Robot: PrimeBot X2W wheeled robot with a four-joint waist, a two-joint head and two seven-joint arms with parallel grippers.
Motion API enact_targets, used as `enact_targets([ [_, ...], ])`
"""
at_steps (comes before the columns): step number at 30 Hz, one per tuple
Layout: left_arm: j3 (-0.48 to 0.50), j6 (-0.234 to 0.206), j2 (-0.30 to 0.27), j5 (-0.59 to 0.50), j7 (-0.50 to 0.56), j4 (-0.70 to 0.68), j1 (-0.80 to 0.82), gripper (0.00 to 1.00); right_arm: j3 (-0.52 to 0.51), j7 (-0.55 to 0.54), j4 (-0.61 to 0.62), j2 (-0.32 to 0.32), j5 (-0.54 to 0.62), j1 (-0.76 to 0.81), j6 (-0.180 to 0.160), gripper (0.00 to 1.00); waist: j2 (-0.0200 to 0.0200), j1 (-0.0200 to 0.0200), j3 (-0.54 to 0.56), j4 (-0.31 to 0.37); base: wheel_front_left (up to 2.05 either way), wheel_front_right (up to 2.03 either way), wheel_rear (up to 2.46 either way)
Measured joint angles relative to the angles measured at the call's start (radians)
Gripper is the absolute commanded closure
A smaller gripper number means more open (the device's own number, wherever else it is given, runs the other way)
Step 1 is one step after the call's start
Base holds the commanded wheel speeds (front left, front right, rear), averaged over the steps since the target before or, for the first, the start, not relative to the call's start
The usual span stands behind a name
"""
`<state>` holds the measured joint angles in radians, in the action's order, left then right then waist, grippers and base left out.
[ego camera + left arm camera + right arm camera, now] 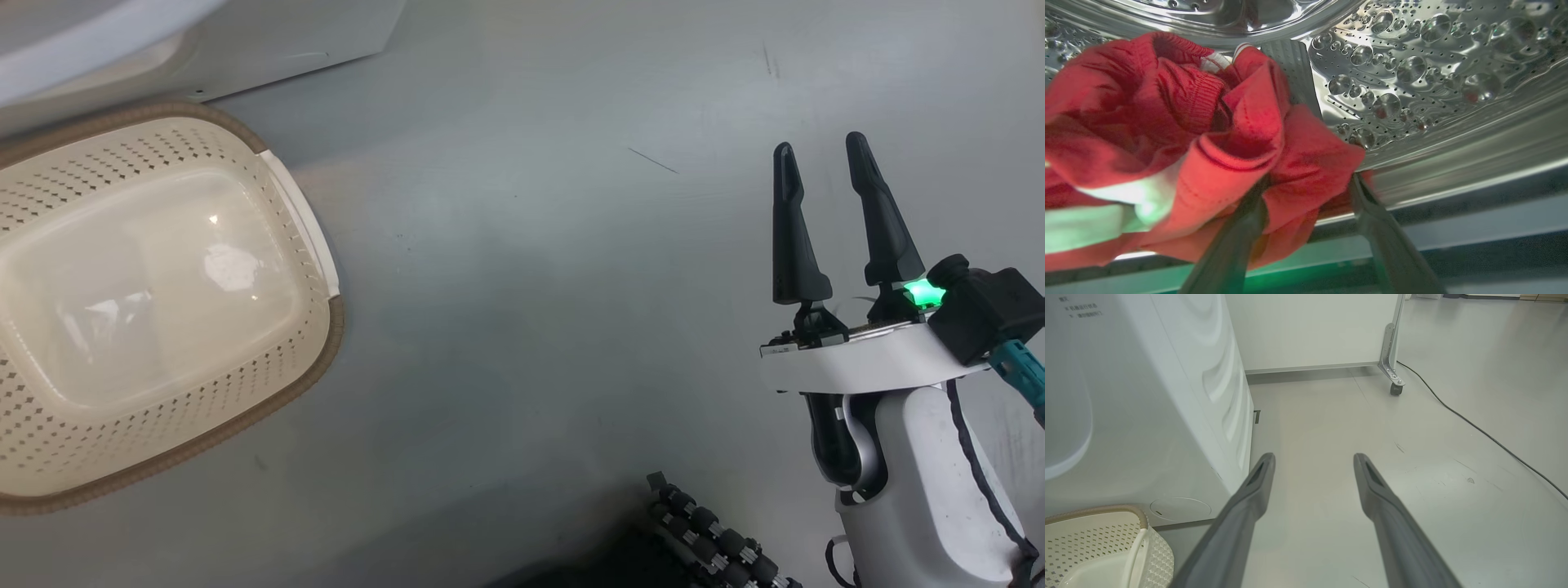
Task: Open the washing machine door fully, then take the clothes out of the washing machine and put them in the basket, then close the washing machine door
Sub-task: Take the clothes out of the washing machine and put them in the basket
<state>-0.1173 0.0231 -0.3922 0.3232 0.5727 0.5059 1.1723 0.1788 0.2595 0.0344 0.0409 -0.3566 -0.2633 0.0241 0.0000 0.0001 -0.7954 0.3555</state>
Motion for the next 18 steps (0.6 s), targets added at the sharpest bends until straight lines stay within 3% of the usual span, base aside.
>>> enact_targets([
  [1, 0.001, -0.001, -0.001, -0.002, -0.002, 0.002, 0.002, 0.99, 0.002, 0.0, -0.002, 0.0, -0.001, -0.004, 0.0, 0.0, 0.0, 0.0, -0.001, 0.001, 0.0, 0.0, 0.0],
  [18, -0.021, 0.0, 0.004, -0.012, -0.051, 0.029, 0.036, 1.0, -0.006, 0.0, -0.013, -0.001, -0.001, -0.037, -0.002, 0.0, 0.0, 0.0, -0.008, -0.012, 0.0, 0.0, 0.0],
])
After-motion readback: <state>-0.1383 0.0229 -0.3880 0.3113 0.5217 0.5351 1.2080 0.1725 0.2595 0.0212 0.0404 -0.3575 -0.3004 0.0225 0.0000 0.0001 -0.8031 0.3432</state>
